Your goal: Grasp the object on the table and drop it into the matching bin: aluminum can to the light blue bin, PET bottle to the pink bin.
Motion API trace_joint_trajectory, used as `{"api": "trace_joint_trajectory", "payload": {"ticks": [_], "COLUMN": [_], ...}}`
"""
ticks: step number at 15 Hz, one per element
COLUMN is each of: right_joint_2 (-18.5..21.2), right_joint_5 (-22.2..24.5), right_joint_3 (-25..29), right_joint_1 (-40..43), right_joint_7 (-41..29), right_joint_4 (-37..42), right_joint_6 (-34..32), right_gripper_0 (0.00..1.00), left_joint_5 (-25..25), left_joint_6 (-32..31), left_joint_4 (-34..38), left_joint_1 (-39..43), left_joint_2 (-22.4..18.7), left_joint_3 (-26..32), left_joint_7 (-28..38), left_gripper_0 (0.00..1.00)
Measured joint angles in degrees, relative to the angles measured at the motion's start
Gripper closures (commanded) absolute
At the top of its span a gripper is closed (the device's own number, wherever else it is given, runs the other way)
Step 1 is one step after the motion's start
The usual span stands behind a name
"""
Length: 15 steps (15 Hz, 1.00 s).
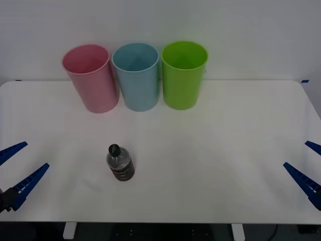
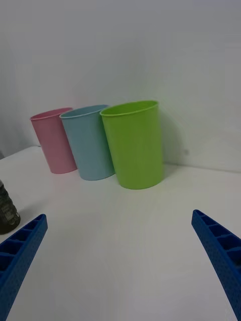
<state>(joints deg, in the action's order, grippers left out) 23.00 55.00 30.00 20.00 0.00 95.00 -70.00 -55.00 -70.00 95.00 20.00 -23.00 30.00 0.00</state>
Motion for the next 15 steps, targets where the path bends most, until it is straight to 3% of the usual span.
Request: {"api": "trace_joint_trajectory", "payload": {"ticks": [9,15], "right_joint_2": [0.0,0.0], "right_joint_5": [0.0,0.0], "right_joint_3": [0.0,0.0], "right_joint_1": [0.0,0.0], "right_joint_7": [0.0,0.0], "right_joint_4": [0.0,0.0], "right_joint_6": [0.0,0.0], "right_gripper_0": [0.00,0.00], "left_joint_5": [0.0,-5.0], "left_joint_6": [0.1,0.5], "left_joint_4": [-1.3,-1.5], "left_joint_1": [-1.1,-1.0], "left_joint_2": [0.5,0.3], "left_joint_3": [-1.9,-4.2], "left_joint_7": [-0.3,-2.1], "left_gripper_0": [0.00,0.00]}}
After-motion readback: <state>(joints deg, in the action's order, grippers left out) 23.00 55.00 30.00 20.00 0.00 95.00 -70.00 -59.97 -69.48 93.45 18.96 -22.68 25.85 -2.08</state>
